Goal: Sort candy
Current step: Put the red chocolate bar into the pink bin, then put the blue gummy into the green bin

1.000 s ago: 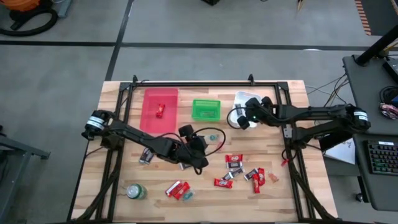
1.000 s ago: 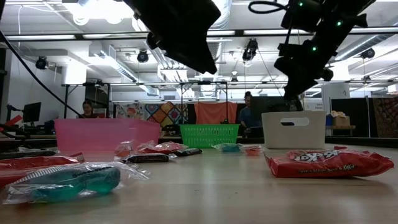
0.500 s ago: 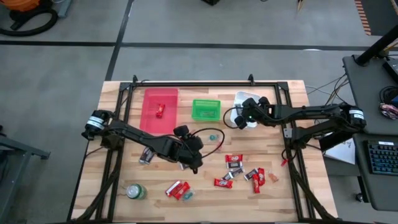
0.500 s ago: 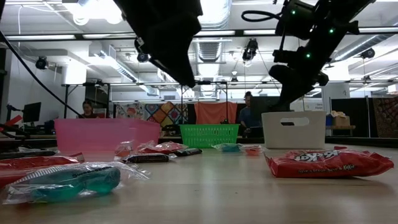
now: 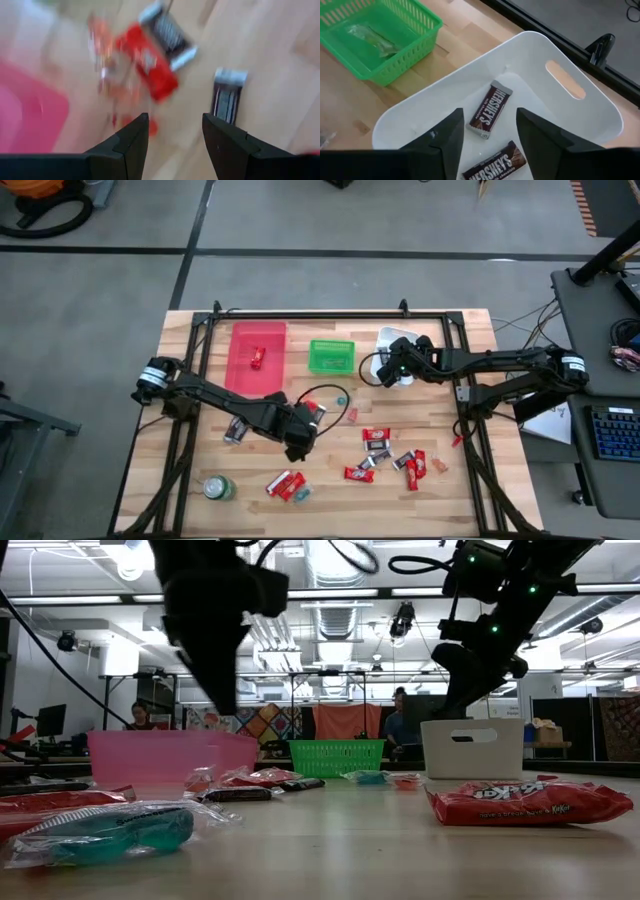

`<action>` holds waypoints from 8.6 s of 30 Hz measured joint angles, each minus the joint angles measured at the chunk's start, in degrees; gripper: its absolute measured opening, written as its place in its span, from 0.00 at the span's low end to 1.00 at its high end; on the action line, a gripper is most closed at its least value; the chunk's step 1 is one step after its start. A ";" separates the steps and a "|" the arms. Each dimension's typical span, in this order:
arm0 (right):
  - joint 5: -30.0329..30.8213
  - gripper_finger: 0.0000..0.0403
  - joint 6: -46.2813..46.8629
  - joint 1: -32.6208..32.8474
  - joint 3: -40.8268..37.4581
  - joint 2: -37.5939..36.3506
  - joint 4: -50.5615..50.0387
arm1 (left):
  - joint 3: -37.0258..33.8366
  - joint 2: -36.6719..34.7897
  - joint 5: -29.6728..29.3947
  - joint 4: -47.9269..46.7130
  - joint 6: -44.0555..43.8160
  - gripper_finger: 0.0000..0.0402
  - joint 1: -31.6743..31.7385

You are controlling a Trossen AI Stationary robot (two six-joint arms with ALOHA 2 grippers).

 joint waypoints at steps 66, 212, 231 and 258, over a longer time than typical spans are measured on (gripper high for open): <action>-7.51 0.36 -0.68 2.43 3.63 -0.04 -0.17 | -6.84 7.34 10.19 19.52 -12.33 0.36 -16.07; -18.07 0.16 -30.86 14.37 24.11 39.76 5.42 | -18.65 -23.43 -24.17 27.92 23.43 0.27 2.97; -19.71 0.02 -33.89 14.11 29.06 33.76 1.94 | -18.42 -23.43 -25.45 27.73 23.43 0.27 2.97; -31.49 0.02 -40.63 -8.95 29.68 31.88 10.73 | -17.09 -24.09 -26.23 23.99 30.01 0.27 4.05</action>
